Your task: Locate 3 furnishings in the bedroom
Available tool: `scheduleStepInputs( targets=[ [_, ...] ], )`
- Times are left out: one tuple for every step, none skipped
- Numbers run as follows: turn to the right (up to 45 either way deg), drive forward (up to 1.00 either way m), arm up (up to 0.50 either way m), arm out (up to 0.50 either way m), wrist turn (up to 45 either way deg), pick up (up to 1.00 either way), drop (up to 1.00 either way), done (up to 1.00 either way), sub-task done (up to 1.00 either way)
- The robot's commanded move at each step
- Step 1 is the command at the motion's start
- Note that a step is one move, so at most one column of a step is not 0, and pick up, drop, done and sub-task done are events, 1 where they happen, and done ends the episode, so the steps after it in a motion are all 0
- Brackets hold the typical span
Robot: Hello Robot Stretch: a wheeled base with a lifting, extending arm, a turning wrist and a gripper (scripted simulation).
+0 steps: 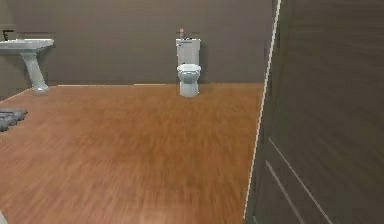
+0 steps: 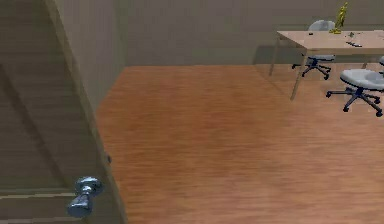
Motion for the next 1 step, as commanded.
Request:
scheduleStepInputs(
  targets=[
    [0.0,0.4,0.0,0.0,0.0,0.0,0.0,0.0,0.0]
  ],
)
